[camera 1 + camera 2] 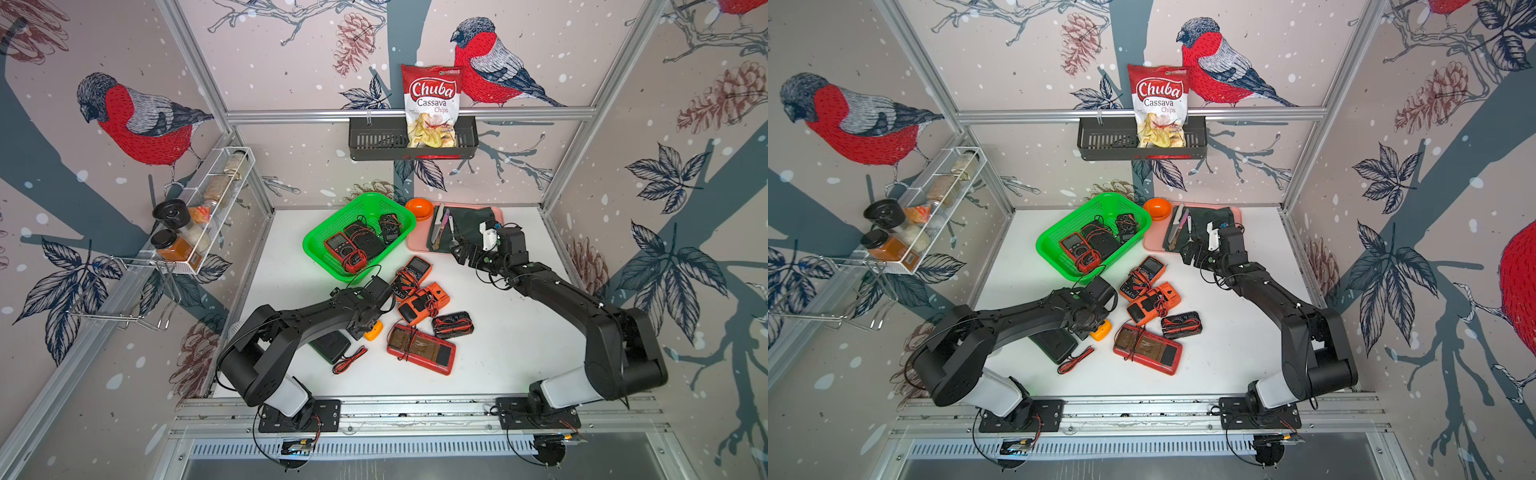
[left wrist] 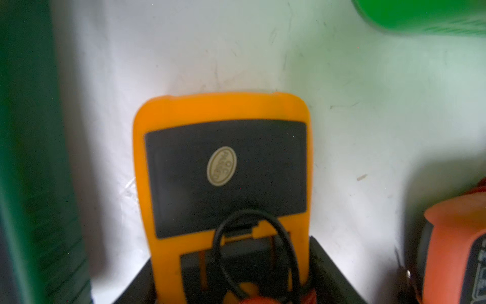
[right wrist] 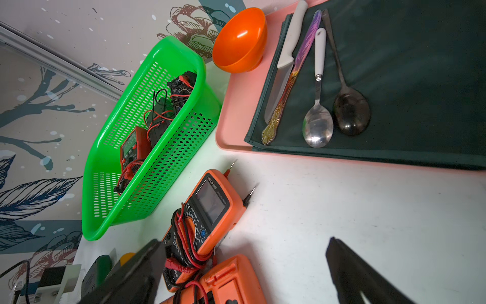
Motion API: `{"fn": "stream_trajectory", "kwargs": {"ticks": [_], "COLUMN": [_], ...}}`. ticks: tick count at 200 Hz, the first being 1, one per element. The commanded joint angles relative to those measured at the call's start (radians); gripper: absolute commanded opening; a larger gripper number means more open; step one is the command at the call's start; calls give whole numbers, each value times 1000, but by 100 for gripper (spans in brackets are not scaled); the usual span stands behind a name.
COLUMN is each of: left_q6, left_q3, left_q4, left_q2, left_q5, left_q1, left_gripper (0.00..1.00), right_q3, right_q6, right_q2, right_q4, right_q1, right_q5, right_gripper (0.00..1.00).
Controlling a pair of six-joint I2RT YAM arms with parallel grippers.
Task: Put the multimeter into the basket
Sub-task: Pick up the multimeter from the center of the board.
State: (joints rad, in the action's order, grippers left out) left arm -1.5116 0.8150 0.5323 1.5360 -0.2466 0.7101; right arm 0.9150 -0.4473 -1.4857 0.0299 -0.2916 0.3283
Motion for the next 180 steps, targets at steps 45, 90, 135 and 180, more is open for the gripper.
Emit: {"fn": "stream_trajectory", "kwargs": {"ticks": [45, 90, 135, 180], "left_q6": [104, 254, 372, 564], "left_q3": [66, 141, 215, 270], "left_q4": [43, 103, 77, -21], "left_q2": [-99, -153, -187, -216], "left_q5": [11, 50, 42, -120], "left_q1": [35, 40, 40, -57], "left_gripper": [3, 0, 0, 0], "right_q3": [-7, -5, -2, 10], "right_q6": [-4, -3, -3, -1], "right_q2": [38, 68, 101, 132], "right_q4": [10, -19, -31, -45], "right_q1": [0, 3, 9, 12], "right_q5": [-81, -128, -155, -143], "right_gripper": [99, 99, 99, 99]}}
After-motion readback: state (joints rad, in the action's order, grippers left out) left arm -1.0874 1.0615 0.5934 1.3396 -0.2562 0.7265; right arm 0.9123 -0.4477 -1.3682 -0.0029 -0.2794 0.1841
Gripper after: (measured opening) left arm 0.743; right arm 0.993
